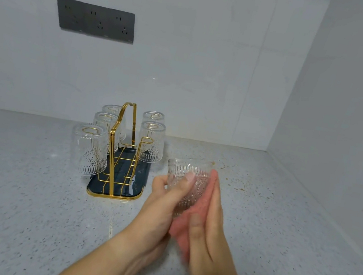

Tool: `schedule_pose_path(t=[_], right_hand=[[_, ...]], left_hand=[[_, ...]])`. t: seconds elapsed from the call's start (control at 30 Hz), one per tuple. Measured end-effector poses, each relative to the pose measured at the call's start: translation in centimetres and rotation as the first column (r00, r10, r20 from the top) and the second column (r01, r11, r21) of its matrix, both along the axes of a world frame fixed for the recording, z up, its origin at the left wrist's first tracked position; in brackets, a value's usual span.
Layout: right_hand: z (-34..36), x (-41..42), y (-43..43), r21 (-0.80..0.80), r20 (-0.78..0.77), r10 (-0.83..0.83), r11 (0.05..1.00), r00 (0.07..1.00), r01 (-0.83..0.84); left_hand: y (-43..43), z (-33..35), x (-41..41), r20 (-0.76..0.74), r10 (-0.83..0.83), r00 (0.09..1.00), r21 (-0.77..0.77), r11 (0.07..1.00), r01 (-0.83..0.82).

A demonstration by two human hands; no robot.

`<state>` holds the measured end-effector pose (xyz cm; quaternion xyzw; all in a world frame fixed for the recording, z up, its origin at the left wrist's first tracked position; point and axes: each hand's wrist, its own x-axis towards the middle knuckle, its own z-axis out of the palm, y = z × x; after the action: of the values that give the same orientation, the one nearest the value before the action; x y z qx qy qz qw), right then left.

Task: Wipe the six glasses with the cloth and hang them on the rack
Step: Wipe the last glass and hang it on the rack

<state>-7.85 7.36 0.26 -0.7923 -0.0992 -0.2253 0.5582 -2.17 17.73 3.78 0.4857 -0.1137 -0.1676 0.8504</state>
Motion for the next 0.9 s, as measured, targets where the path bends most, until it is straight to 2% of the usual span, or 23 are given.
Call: schedule_pose_path(t=[0.1,0.13,0.2,0.3,0.37,0.47,0.57,0.63,0.73,0.9], right_hand=[[2.6,1.2,-1.0,0.288,-0.06,0.033,0.957,0.998,-0.015],[3.7,1.5,-1.2,0.338,-0.089,0.006,0.941,0.996,0.024],[4.6,2.1,-1.8,0.32,-0.109,-0.075,0.941,0.991,0.106],[3.6,1.6,-1.4,0.299,-0.059,0.009,0.954,0.998,0.009],[1.8,0.7,-0.7,0.203,-0.04,0.059,0.978,0.997,-0.05],[0.3,-0.1,-0.3,0.118,0.005,0.023,0.993,1.0,-0.023],[1.5,0.3,-0.8,0.249,-0.029,0.038,0.968,0.999,-0.029],[3.6,1.0,-1.6,0.346,-0.082,0.003,0.938,0.997,0.026],[4.6,2.2,-2.6,0.345,-0.115,-0.082,0.931,0.99,0.117],[2.2,0.4,-0.8,0.261,-0.065,0.023,0.965,0.998,-0.005]], left_hand=[[-0.2,-0.4,-0.5,-0.02,-0.099,0.995,-0.02,0.995,0.099],[-0.5,-0.6,-0.7,-0.012,-0.132,0.991,-0.031,0.991,0.131],[-1.0,-0.8,-1.0,-0.012,-0.136,0.991,-0.045,0.99,0.135],[-1.3,-0.8,-0.7,-0.013,-0.061,0.998,-0.057,0.997,0.06],[-1.0,-0.5,-0.3,-0.015,-0.005,1.0,-0.024,1.0,0.005],[-0.3,-0.4,0.0,-0.041,-0.011,0.999,-0.038,0.999,0.01],[-0.1,-0.3,-0.3,-0.043,-0.145,0.988,-0.031,0.989,0.144],[-0.4,-0.3,-0.8,-0.026,-0.197,0.98,-0.008,0.98,0.197],[-1.0,-0.2,-1.0,-0.023,-0.157,0.987,0.012,0.988,0.157],[-1.0,-0.4,0.2,-0.005,-0.042,0.999,0.078,0.996,0.042]])
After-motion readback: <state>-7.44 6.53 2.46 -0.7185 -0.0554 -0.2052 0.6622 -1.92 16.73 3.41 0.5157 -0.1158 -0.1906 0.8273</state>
